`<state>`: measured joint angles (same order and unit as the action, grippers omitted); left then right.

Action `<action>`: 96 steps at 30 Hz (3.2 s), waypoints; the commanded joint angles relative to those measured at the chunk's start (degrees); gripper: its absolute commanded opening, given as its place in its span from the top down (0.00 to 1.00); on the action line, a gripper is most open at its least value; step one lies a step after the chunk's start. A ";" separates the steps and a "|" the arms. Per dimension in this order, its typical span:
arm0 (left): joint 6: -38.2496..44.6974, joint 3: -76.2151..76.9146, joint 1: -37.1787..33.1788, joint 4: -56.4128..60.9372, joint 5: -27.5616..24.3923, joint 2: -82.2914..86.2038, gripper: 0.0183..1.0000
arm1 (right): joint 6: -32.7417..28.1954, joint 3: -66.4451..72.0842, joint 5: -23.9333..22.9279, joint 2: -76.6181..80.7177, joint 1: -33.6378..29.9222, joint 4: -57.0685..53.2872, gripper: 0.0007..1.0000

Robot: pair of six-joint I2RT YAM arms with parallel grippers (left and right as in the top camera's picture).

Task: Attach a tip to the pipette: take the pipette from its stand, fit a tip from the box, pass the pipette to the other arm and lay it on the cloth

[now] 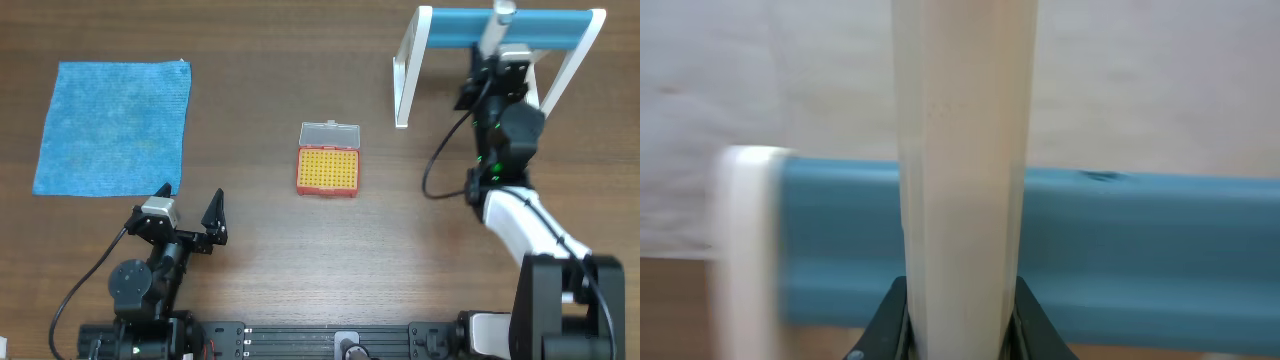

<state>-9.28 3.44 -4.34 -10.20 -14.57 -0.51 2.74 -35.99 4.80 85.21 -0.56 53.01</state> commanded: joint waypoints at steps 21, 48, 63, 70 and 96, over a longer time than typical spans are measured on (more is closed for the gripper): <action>-0.15 -0.35 0.24 0.17 0.63 0.33 0.04 | 2.60 17.40 7.91 2.38 32.50 30.82 0.93; -0.13 -0.35 0.24 0.17 0.63 0.33 0.03 | 5.22 10.71 8.55 16.94 31.32 30.82 0.93; -0.15 -0.35 0.24 0.17 0.63 0.33 0.04 | 5.16 10.73 10.93 17.59 30.99 30.71 0.93; -0.15 -0.35 0.24 0.17 0.63 0.33 0.04 | 5.14 10.71 10.91 18.21 30.21 30.71 0.93; -0.15 -0.35 0.24 0.17 0.63 0.33 0.04 | 5.20 10.34 12.68 18.53 30.38 30.69 0.93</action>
<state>-9.30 3.44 -4.34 -10.20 -14.57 -0.51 6.87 -24.29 16.53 103.28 29.74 83.20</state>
